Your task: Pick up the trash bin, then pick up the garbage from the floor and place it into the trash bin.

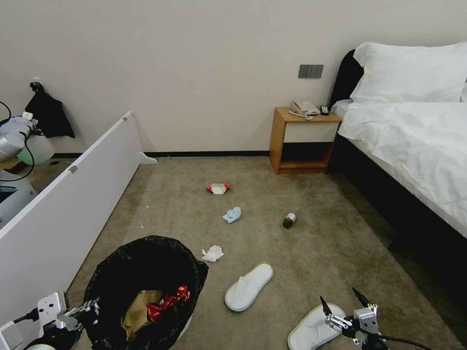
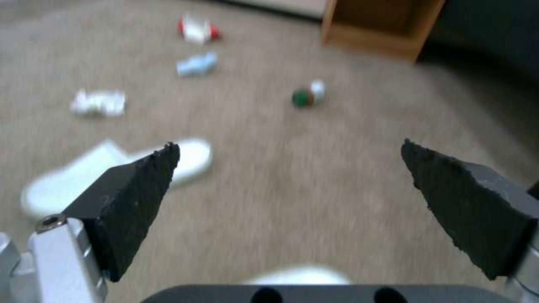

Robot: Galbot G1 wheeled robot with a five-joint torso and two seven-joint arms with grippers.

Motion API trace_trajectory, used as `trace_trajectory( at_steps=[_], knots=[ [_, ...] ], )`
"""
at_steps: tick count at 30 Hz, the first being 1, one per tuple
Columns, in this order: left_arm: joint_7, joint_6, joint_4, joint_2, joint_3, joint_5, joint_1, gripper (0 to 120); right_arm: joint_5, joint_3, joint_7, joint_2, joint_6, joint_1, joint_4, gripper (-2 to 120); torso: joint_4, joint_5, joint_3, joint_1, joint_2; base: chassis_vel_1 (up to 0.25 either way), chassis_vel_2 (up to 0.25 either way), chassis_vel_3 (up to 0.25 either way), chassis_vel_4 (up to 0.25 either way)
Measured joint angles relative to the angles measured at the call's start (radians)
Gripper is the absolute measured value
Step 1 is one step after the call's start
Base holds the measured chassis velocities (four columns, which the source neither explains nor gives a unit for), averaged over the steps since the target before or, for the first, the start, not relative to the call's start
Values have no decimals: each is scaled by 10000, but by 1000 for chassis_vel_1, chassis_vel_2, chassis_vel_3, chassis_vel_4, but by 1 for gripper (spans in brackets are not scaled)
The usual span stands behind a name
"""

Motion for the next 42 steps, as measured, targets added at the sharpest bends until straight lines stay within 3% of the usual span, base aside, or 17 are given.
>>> trace_trajectory(
  at_steps=[2, 4, 10, 14, 24, 26, 33, 42],
  knots=[
    [0, 0, -34, -1, -11, 0, 14, 3, -176, -26, -132, -624, -1242, 232, -220, 100, 1, 1, 0, 0, 0, 0, 0, 0, 0],
    [0, 1, -50, -6, -10, 3, 19, 3, -389, -26, -187, -940, -1753, 360, -319, 100, 1, 0, 1, 0, 0, 0, 0, 0, 0],
    [-1, 4, -116, -8, -11, 8, 55, 3, -1098, -141, -749, -1876, -2271, 933, -1045, 100, 3, 2, 0, 0, 0, 0, 0, 0, 0],
    [-11, 6, -194, 32, -68, 5, 104, 3, -1633, -447, -1307, -2696, -1749, 1585, -2267, 100, 1, 3, 0, 0, 0, 0, 0, 0, 0],
    [-42, 10, -258, 33, -72, 8, 167, 3, -2603, -1190, -1873, -3459, -362, 2388, -3446, 100, 0, 1, 1, 0, 0, 0, 0, 0, 0],
    [-75, 13, -259, 4, -72, 11, 175, 3, -3389, -1806, -2178, -3660, 269, 3028, -3927, 100, 0, 0, 1, 0, 0, 0, 0, 0, 0],
    [-93, 15, -263, -47, -113, 25, 229, 3, -4677, -3001, -2490, -3544, 1124, 4367, -5042, 100, 1, 0, 1, 0, 0, 0, 0, 0, 0],
    [-136, 21, -266, -80, -128, 34, 275, 3, -4897, -4074, -3073, -3246, 1422, 5572, -5943, 100, 4, 0, 1, 0, 0, 0, 0, 0, 0]
  ],
)
